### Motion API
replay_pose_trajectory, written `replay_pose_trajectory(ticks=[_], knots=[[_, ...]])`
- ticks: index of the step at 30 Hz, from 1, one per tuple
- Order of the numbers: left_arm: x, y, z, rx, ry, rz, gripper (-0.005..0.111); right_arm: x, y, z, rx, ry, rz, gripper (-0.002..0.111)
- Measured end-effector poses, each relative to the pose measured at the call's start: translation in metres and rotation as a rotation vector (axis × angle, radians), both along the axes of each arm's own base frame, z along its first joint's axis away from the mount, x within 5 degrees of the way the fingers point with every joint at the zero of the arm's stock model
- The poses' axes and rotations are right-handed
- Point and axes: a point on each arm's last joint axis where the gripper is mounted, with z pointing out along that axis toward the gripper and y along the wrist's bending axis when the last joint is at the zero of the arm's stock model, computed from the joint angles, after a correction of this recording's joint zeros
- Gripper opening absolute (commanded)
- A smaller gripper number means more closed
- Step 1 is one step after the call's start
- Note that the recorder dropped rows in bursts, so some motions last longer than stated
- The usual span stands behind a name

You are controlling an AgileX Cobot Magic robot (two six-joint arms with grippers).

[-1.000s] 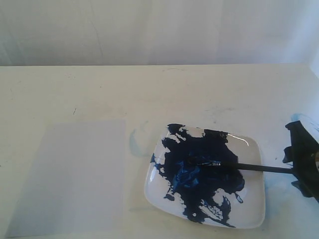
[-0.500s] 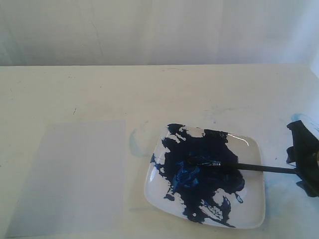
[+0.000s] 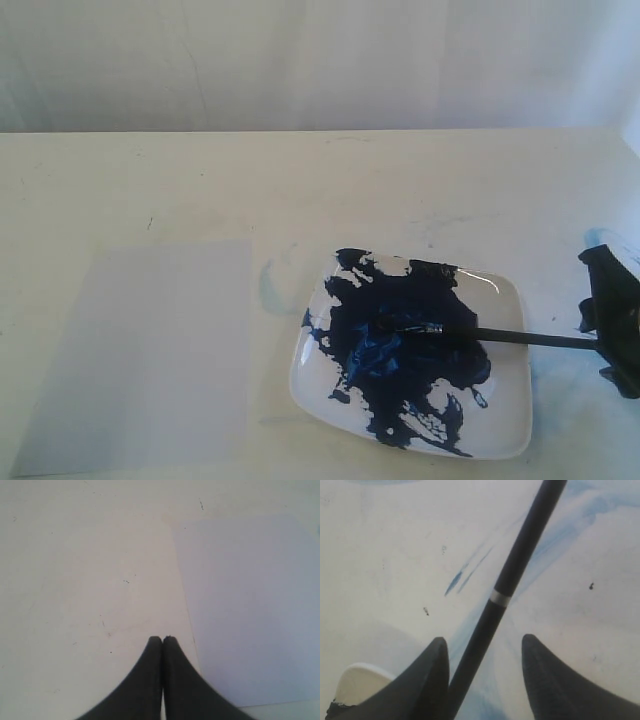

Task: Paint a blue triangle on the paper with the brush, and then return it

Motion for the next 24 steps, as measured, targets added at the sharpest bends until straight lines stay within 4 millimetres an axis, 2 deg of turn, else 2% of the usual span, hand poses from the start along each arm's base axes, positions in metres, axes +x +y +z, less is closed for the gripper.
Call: replay_pose_trajectory(ticks=[9,24], knots=[[0.0,0.0,0.0,0.0,0.0,0.0,0.0,0.0024,0.0024,-0.0085,0.009,0.021,0.014,0.044],[0.0,0.0,0.0,0.0,0.0,0.0,0.0,0.0023,0.0016,-0.0095,-0.01,0.026,0.026,0.043]])
